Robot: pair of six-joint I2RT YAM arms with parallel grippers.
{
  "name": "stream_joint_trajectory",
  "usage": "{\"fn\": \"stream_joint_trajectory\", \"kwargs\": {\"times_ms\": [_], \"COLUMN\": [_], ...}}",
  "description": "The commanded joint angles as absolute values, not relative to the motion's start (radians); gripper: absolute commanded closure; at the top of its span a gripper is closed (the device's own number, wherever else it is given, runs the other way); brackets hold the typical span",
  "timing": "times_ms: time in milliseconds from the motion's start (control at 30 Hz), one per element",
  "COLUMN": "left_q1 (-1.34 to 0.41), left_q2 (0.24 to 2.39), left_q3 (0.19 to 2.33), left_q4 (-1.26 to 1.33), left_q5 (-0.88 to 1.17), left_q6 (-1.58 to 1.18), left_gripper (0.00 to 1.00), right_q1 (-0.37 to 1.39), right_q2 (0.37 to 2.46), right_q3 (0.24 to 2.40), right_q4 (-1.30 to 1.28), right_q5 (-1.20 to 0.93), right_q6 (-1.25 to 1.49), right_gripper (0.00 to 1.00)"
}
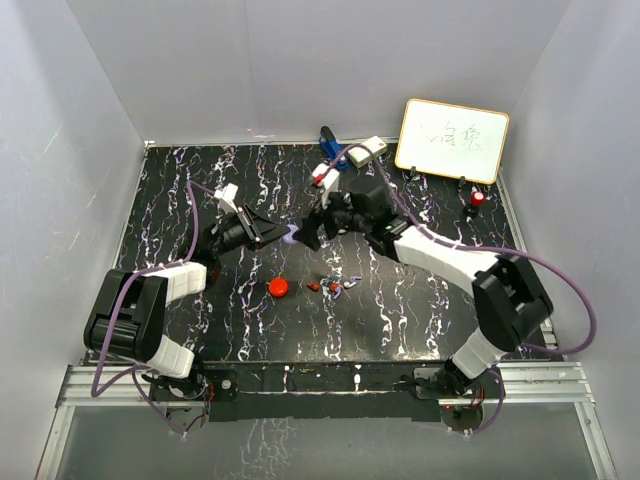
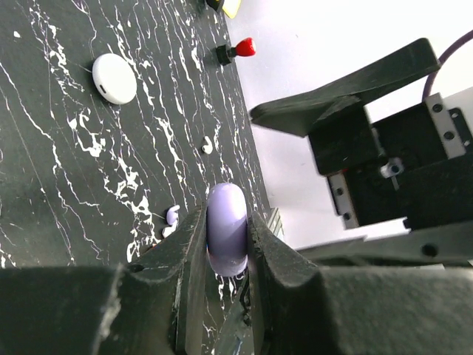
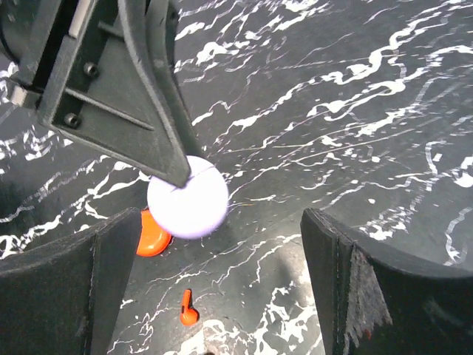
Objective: Insert the wireless bluetooth earbuds into the charging case
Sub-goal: Pick up the charging case at the center of the board.
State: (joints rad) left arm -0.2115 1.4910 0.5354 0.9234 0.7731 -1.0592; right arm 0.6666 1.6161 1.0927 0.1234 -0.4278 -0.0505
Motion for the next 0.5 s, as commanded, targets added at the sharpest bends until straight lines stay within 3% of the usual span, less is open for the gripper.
{"fn": "stream_joint_trajectory", "kwargs": {"times_ms": [0, 233, 467], "left_q1": [-0.214, -0.214, -0.215], "left_q2": [1.503, 1.570, 1.573], "left_q3": [0.594, 0.628, 0.628], "left_q4": [0.947, 1.020, 1.059], "left_q5": [0.762, 0.780, 0.795], "left_q6": [-1.053, -1.103, -1.131], "left_gripper": [1.00, 1.00, 1.00], "right_q1": [0.577, 0.547, 0.557], "right_q2": [1.468, 1.447, 1.500], "right_q3": [1.065, 1.049, 1.080], "right_q4": [0.177, 0.179, 0.121], "right_q5": [-0.460, -0.432, -0.352], "right_q6": [0.086, 0.296, 0.302], "right_gripper": [0.11, 0.11, 0.11]}}
